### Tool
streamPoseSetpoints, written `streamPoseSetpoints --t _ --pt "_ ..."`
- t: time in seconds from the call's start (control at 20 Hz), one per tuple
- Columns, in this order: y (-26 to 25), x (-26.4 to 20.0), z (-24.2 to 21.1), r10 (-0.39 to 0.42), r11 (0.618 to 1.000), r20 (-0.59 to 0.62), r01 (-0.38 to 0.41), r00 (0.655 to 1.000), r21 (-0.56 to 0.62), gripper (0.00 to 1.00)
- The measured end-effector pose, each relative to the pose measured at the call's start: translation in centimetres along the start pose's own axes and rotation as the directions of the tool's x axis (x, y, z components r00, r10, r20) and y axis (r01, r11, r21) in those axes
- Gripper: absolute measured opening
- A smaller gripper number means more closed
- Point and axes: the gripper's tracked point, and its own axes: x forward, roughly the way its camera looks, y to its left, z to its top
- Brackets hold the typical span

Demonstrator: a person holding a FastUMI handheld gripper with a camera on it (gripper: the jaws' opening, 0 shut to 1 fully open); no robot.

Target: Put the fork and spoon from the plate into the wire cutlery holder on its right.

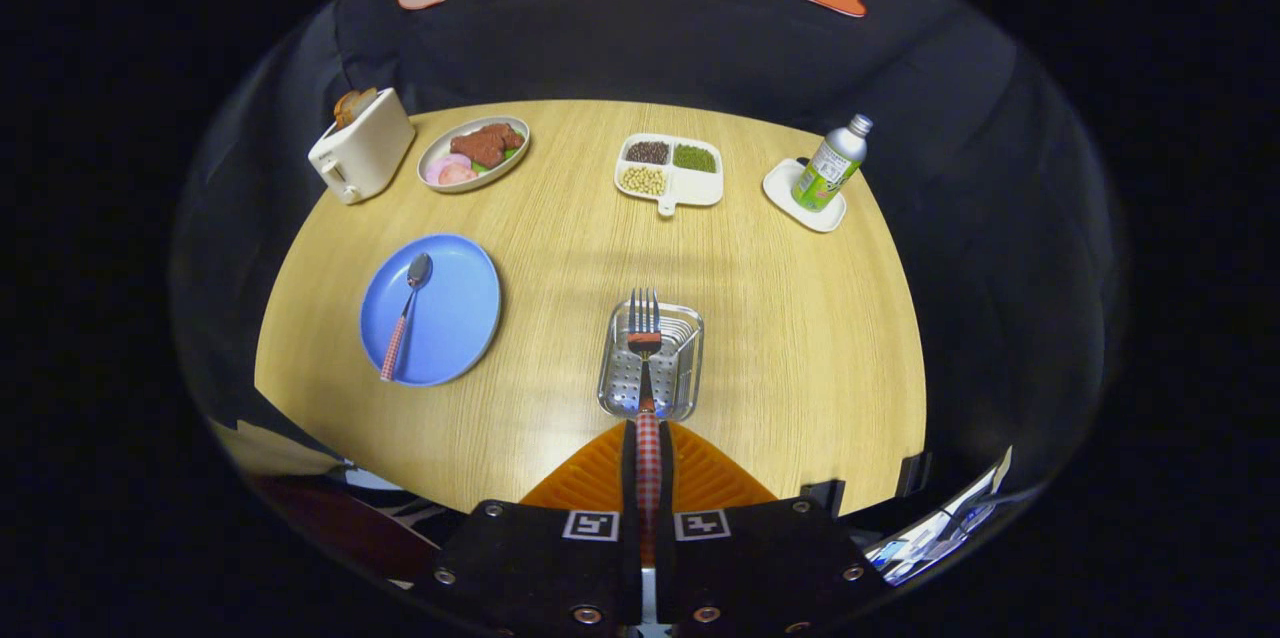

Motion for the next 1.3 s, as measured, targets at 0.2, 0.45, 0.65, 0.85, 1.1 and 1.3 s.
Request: streamPoseSetpoints --t 0.2,0.45,0.65,0.85,1.1,1.3 --pt "0.0 0.9 -0.5 0.037 0.999 -0.124 -0.037 0.992 0.001 0.06" --pt "0.0 2.2 -1.0 0.050 0.998 -0.245 -0.057 0.968 -0.022 0.06" --pt "-0.1 3.0 -1.1 0.057 0.998 -0.309 -0.062 0.949 -0.008 0.06" --pt "-0.1 3.8 -0.9 0.064 0.998 -0.344 -0.068 0.937 0.002 0.08" --pt "0.1 4.4 -0.1 0.071 0.997 -0.338 -0.070 0.938 0.014 0.13" --pt "-0.1 4.4 0.5 0.075 0.997 -0.318 -0.065 0.945 0.045 0.12"
